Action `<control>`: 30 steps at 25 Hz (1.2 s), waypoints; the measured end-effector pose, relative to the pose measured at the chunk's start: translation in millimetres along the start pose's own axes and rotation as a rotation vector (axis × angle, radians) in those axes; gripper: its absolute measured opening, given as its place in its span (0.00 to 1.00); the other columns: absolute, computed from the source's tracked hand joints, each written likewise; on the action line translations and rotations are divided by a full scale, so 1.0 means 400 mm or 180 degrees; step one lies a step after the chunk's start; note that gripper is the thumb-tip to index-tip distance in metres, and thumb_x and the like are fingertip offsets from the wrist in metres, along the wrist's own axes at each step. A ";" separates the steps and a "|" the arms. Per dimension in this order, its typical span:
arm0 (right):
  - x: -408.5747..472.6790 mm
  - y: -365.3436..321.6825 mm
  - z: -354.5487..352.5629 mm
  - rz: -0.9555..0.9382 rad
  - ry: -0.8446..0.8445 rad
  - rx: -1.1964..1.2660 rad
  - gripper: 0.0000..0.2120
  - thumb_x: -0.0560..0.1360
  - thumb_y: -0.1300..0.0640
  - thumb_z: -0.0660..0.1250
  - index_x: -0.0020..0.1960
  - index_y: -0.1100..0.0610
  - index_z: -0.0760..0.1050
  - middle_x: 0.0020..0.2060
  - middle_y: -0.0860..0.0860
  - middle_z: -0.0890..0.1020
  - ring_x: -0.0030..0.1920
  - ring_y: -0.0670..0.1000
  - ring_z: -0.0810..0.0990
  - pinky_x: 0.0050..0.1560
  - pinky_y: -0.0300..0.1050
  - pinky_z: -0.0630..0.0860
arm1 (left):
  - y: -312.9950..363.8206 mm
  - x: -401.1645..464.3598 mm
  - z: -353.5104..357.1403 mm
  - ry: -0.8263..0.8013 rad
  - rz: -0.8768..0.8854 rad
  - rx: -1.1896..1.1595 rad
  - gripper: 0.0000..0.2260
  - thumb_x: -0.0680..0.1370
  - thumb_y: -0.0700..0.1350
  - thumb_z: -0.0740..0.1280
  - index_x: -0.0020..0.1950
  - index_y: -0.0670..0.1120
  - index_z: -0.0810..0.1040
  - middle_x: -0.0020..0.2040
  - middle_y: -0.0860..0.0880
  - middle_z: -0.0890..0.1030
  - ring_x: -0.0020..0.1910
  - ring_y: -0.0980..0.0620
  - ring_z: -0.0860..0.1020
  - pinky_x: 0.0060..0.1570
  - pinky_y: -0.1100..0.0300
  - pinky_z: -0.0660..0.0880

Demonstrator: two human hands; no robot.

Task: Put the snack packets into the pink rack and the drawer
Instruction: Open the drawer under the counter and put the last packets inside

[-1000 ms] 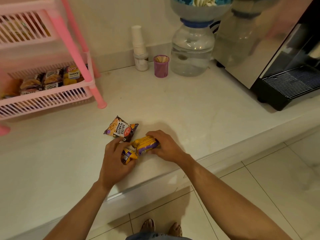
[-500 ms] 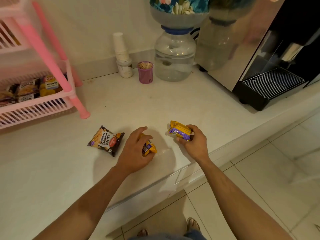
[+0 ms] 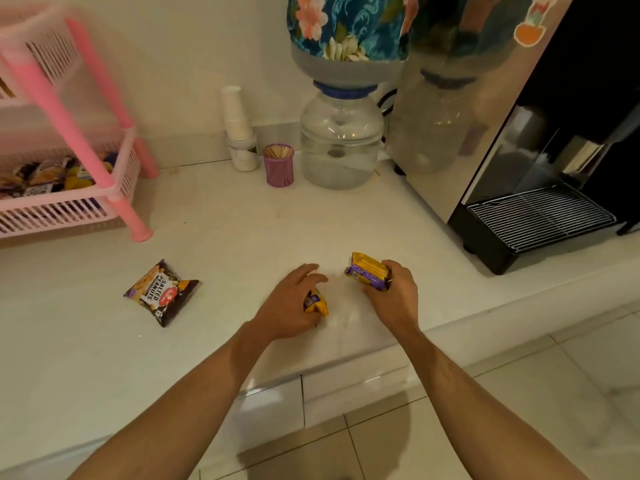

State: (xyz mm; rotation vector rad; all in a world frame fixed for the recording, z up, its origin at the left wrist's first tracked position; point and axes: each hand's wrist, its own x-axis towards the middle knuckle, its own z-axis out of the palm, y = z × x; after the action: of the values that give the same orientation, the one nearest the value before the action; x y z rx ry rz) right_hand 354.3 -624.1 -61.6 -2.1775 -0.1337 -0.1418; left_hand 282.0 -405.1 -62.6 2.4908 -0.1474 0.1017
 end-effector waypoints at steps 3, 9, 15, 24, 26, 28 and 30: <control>0.015 0.028 0.005 -0.0031 -0.0117 -0.0004 0.24 0.68 0.59 0.76 0.62 0.57 0.74 0.53 0.54 0.76 0.48 0.53 0.77 0.48 0.41 0.71 | 0.019 0.011 0.028 0.0075 -0.0223 -0.0136 0.34 0.66 0.47 0.74 0.71 0.53 0.68 0.76 0.52 0.60 0.76 0.52 0.58 0.70 0.59 0.61; 0.043 0.050 0.019 -0.0195 -0.0535 -0.0248 0.28 0.70 0.55 0.75 0.67 0.59 0.70 0.58 0.57 0.74 0.54 0.57 0.76 0.50 0.40 0.68 | 0.012 -0.013 0.002 0.0209 -0.0194 0.0084 0.37 0.68 0.59 0.75 0.74 0.50 0.66 0.77 0.48 0.60 0.78 0.51 0.51 0.75 0.50 0.52; 0.019 0.075 0.018 -0.0744 -0.0127 -0.1027 0.40 0.70 0.35 0.70 0.72 0.57 0.66 0.67 0.57 0.73 0.64 0.58 0.72 0.59 0.57 0.71 | -0.040 -0.132 -0.040 0.1872 -0.0585 0.0641 0.21 0.75 0.58 0.66 0.63 0.46 0.76 0.68 0.46 0.72 0.68 0.47 0.71 0.65 0.51 0.68; 0.025 0.097 0.025 -0.1119 -0.0419 -0.0861 0.32 0.74 0.48 0.71 0.72 0.61 0.66 0.67 0.61 0.73 0.66 0.61 0.72 0.65 0.55 0.69 | -0.192 -0.215 -0.157 0.1819 -0.2400 0.1658 0.30 0.72 0.49 0.69 0.71 0.53 0.63 0.76 0.42 0.58 0.75 0.34 0.52 0.66 0.30 0.55; 0.025 0.095 0.024 -0.1106 -0.0418 -0.0845 0.32 0.74 0.49 0.71 0.72 0.62 0.66 0.66 0.61 0.73 0.66 0.61 0.72 0.65 0.55 0.69 | -0.233 -0.227 -0.178 0.1810 -0.2716 0.1399 0.30 0.73 0.51 0.67 0.73 0.57 0.58 0.77 0.43 0.53 0.75 0.31 0.50 0.65 0.27 0.55; 0.025 0.091 0.022 -0.1112 -0.0429 -0.0863 0.31 0.74 0.50 0.71 0.72 0.61 0.66 0.65 0.60 0.73 0.65 0.60 0.73 0.64 0.54 0.70 | -0.265 -0.238 -0.192 0.1703 -0.2828 0.1284 0.28 0.74 0.51 0.66 0.72 0.56 0.61 0.76 0.41 0.55 0.71 0.29 0.59 0.63 0.28 0.61; 0.026 0.091 0.021 -0.1117 -0.0449 -0.0888 0.31 0.74 0.50 0.71 0.72 0.61 0.66 0.65 0.60 0.74 0.63 0.60 0.74 0.62 0.54 0.71 | -0.277 -0.241 -0.193 0.1676 -0.2723 0.1256 0.21 0.76 0.50 0.66 0.68 0.52 0.67 0.72 0.39 0.61 0.60 0.28 0.70 0.58 0.32 0.68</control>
State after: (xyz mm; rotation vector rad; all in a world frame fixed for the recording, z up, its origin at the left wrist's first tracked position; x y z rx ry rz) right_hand 370.5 -637.4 -94.2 -2.4243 -0.6092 -0.2156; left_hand 198.2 -262.8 -77.6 2.5787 1.2360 0.4427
